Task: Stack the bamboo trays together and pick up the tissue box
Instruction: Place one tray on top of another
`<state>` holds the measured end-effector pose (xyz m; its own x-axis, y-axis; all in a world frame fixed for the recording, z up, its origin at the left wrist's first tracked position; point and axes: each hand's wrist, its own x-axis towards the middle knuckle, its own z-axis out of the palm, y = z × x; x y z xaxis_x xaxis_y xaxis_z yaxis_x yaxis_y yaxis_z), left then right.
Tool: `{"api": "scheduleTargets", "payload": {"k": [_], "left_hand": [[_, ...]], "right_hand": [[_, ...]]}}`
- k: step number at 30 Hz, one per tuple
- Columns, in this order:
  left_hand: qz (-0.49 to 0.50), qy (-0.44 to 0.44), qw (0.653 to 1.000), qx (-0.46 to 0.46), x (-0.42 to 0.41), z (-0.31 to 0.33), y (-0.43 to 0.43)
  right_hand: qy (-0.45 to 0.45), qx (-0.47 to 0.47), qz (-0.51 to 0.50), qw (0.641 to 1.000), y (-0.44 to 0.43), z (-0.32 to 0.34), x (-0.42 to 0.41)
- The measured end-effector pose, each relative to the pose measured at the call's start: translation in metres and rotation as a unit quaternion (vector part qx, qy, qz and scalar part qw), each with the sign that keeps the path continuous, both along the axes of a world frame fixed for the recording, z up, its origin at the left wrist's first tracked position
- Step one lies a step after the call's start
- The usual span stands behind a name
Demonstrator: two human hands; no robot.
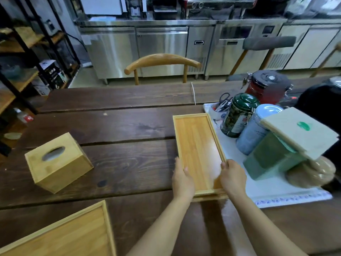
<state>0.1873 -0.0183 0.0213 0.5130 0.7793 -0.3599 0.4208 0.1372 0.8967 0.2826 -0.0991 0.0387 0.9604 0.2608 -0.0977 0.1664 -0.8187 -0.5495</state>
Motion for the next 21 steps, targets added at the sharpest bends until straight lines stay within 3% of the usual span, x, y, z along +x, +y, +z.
{"api": "scheduleTargets", "payload": {"k": [10,21], "left_hand": [[-0.026,0.046,0.998,0.035,0.010,-0.013,-0.015],[-0.016,0.029,0.999,0.022,0.008,-0.018,-0.014]], "right_hand": [[0.019,0.022,-0.048,0.998,-0.014,-0.032,0.008],[-0.004,-0.010,-0.001,1.000,-0.016,-0.030,0.013]]}}
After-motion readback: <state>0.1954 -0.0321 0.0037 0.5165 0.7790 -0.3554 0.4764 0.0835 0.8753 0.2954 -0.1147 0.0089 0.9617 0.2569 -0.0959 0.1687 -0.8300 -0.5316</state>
